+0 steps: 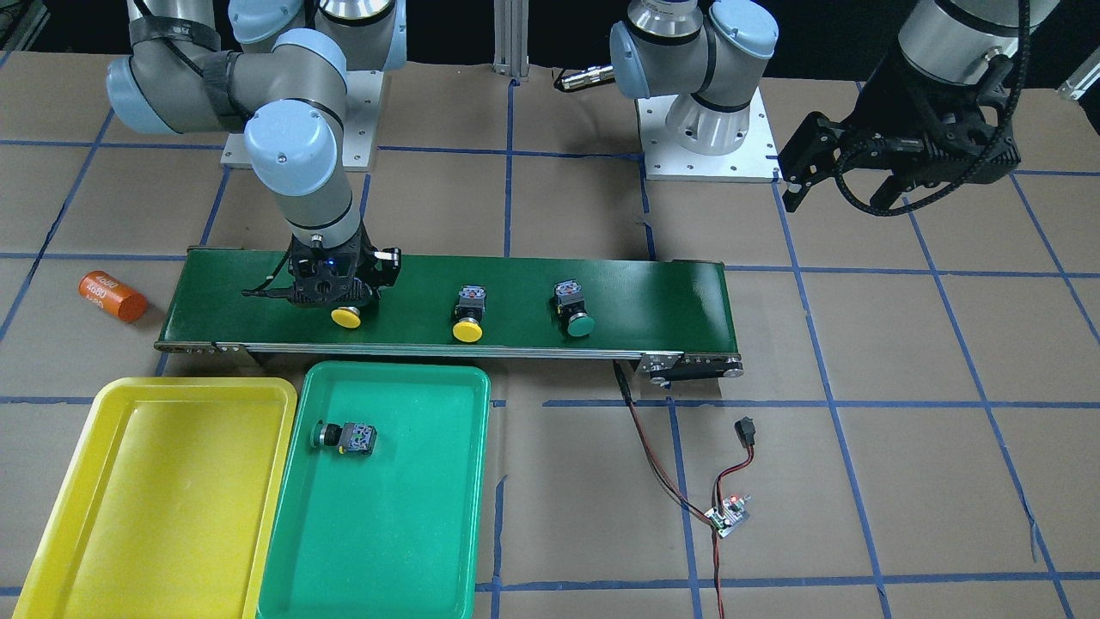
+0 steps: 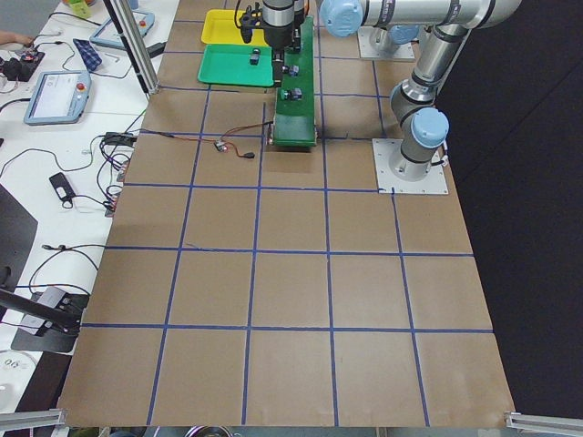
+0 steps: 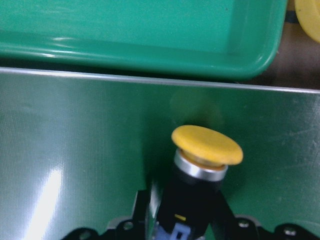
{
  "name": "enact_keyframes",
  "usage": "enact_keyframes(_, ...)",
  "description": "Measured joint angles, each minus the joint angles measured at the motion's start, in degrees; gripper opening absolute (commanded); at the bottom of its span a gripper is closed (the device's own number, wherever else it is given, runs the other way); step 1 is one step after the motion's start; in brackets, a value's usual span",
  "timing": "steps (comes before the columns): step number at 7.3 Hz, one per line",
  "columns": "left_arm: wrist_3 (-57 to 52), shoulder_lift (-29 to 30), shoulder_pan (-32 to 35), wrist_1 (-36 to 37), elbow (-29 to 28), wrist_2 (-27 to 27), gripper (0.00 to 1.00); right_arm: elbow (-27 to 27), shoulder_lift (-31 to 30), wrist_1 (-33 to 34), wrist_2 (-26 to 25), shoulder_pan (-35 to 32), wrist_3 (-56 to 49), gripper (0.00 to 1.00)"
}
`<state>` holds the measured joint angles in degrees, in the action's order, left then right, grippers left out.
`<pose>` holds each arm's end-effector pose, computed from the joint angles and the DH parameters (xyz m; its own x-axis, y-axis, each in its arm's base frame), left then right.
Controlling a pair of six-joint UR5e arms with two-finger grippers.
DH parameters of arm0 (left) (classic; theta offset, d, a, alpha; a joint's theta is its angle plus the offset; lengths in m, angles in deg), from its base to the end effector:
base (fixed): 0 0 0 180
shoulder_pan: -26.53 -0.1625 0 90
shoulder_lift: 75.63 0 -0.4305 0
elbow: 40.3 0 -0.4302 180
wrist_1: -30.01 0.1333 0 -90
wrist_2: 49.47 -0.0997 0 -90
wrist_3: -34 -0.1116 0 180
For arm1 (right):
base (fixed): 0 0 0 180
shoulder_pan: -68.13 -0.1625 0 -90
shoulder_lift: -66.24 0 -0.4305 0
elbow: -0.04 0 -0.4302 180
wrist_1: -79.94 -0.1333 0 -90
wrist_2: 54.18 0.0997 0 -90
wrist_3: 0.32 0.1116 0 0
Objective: Sort buttons by color to trays
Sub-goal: 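Carry yellow-capped button into yellow tray and open right gripper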
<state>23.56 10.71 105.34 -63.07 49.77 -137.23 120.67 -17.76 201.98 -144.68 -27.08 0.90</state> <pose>-0.0375 -0.5197 0.5084 -0.9992 -0.0126 0.0368 -0.0132 0.9998 -0.0158 0.1754 -0.4667 0.2147 -0.9975 -0.0703 0.0104 -0.0693 0.9944 0.0798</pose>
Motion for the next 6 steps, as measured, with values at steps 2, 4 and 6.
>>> enact_keyframes(2,0.1,0.4,0.0,-0.3,-0.2,-0.1,1.00,-2.5,0.3,-0.4,-0.9,0.6,-0.2,0.00)
enact_keyframes(4,0.1,0.6,-0.2,-0.1,-0.4,0.1,1.00,-10.0,3.4,-3.5,-1.6,2.0,-1.0,0.02)
enact_keyframes(6,1.1,1.0,-0.3,-0.1,-0.2,-0.1,1.00,-18.5,9.4,-6.6,-2.7,5.7,-6.1,0.02)
